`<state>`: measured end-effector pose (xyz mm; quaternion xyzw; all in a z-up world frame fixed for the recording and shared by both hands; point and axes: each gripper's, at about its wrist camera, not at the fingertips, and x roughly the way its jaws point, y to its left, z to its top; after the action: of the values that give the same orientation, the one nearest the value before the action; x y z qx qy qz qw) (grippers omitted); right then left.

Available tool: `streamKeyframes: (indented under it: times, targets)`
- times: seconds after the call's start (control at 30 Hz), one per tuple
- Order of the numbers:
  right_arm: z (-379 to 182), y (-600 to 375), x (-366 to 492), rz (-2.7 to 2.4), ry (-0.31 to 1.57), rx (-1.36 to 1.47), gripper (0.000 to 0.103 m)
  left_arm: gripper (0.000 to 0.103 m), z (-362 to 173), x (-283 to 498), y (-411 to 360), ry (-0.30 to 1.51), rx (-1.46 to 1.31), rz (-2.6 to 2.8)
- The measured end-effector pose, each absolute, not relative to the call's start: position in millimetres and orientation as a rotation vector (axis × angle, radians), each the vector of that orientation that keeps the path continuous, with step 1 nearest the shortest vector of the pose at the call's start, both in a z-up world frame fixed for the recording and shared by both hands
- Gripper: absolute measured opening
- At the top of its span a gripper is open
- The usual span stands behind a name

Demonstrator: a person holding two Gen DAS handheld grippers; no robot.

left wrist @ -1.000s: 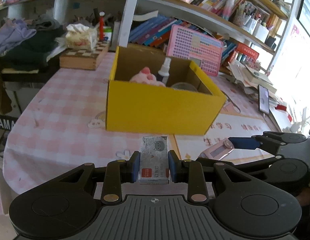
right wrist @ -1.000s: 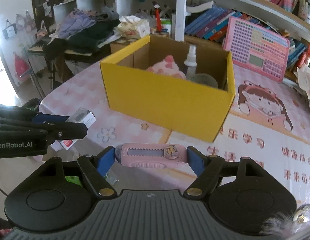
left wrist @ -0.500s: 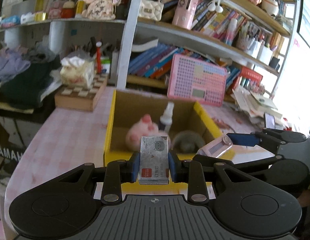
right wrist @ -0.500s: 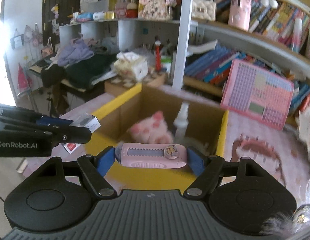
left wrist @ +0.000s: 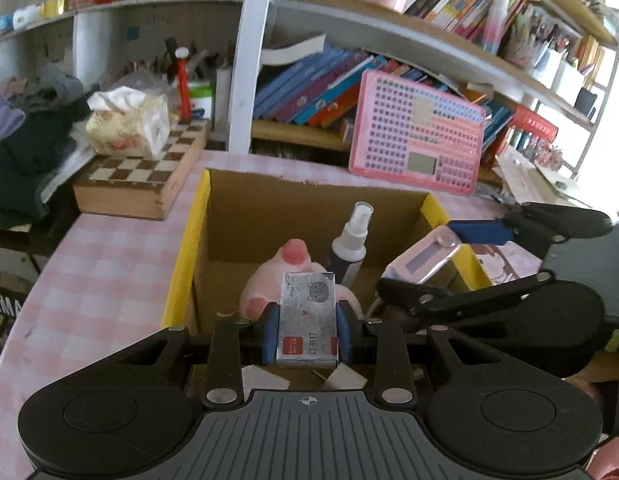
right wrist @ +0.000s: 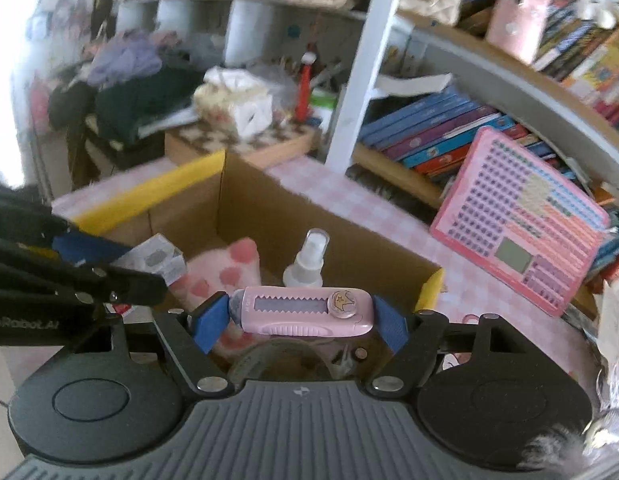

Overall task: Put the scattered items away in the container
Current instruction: 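Lower the cutter and card into the box and open both tools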

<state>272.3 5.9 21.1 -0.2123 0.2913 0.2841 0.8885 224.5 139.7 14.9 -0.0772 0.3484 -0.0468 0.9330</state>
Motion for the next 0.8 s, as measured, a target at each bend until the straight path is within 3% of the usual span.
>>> streamKeyframes:
  times: [0.43, 0.67, 0.8]
  targets:
    - [-2, 16, 307, 0.653, 0.689, -0.515, 0.076, 0.029, 0, 250, 142, 0.788, -0.182, -0.066]
    - [3, 9, 304, 0.631, 0.677, -0.472, 0.081, 0.047, 7, 244, 145, 0.758, -0.190, -0.066]
    - [10, 5, 295, 0.614, 0.658, -0.450, 0.081, 0.050, 14, 234, 143, 0.730, -0.177, -0.074]
